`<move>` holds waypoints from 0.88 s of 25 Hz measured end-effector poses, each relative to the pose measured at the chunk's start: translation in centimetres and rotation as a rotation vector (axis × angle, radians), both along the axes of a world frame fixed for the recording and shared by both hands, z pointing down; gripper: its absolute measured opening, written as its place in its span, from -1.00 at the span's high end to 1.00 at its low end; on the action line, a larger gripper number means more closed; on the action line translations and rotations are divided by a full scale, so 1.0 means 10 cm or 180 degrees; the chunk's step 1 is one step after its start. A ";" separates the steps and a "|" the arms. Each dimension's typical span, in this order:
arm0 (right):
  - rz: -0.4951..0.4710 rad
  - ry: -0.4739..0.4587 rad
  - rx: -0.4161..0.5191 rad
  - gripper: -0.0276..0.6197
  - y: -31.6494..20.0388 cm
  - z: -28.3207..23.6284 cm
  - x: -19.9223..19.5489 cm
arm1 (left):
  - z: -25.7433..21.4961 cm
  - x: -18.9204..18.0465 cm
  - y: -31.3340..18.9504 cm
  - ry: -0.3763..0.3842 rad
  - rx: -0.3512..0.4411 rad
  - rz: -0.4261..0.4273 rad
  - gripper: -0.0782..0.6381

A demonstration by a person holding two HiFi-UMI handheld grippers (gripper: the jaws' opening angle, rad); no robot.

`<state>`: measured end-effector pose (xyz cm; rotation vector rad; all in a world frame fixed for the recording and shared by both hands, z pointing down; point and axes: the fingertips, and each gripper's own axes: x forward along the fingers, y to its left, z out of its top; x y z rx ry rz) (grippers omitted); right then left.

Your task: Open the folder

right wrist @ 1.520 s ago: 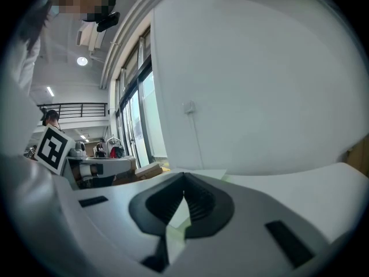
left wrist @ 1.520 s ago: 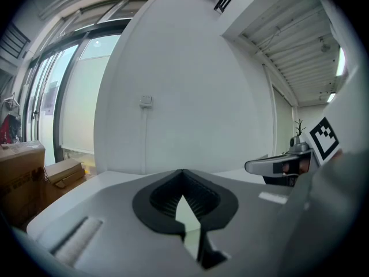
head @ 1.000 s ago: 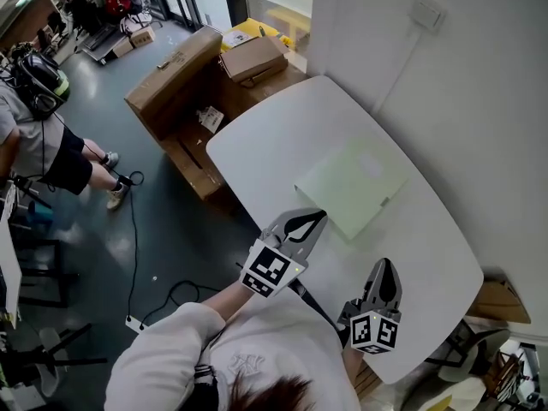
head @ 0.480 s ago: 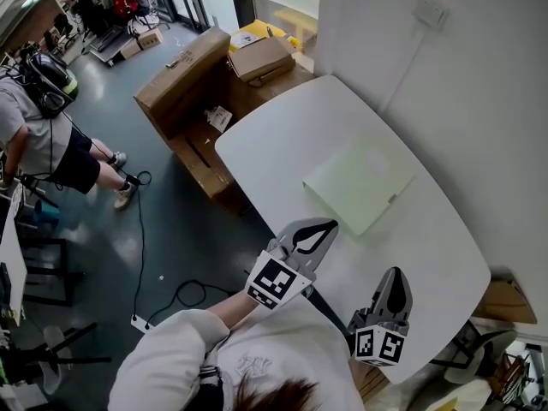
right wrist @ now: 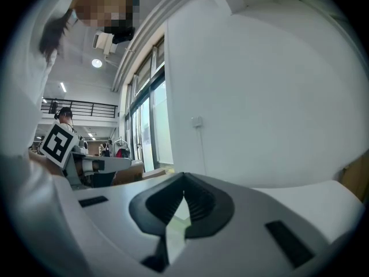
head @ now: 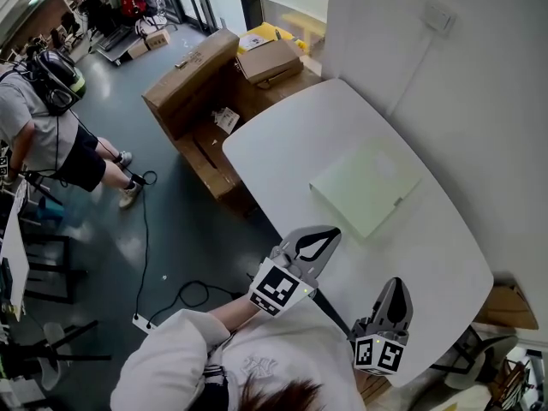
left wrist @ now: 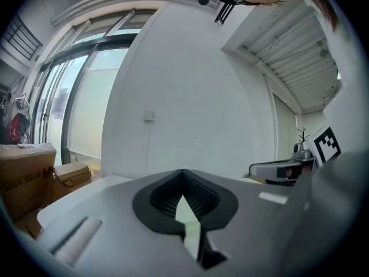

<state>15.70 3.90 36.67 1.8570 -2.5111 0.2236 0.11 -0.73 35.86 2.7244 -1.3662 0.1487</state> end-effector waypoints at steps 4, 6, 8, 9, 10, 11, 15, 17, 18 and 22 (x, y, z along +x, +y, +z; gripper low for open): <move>-0.0018 0.0070 -0.0077 0.90 -0.02 0.07 -0.02 | 0.05 0.03 0.04 0.0020 -0.0057 0.0020 0.76; -0.0043 0.0068 -0.0075 0.90 -0.02 0.07 -0.04 | 0.08 0.07 0.07 0.0046 -0.0083 0.0044 0.76; -0.0065 0.0059 -0.0060 0.90 -0.01 0.07 -0.07 | 0.08 0.10 0.09 0.0059 -0.0091 0.0061 0.76; -0.0078 0.0059 -0.0056 0.90 0.00 0.07 -0.08 | 0.09 0.11 0.10 0.0063 -0.0092 0.0068 0.76; -0.0092 0.0060 -0.0058 0.90 0.00 0.06 -0.09 | 0.09 0.12 0.11 0.0067 -0.0094 0.0074 0.76; -0.0109 0.0062 -0.0063 0.90 0.00 0.06 -0.10 | 0.09 0.12 0.11 0.0071 -0.0097 0.0080 0.76; -0.0133 0.0034 -0.0074 0.90 -0.01 0.06 -0.14 | 0.11 0.10 0.11 0.0071 -0.0117 0.0075 0.76; -0.0127 0.0009 -0.0070 0.90 -0.01 0.07 -0.13 | 0.12 0.09 0.12 0.0067 -0.0125 0.0065 0.76; -0.0126 0.0002 -0.0071 0.90 -0.01 0.07 -0.13 | 0.13 0.08 0.12 0.0067 -0.0127 0.0060 0.76; -0.0108 -0.0005 -0.0085 0.90 0.00 0.09 -0.11 | 0.12 0.08 0.13 0.0061 -0.0118 0.0045 0.76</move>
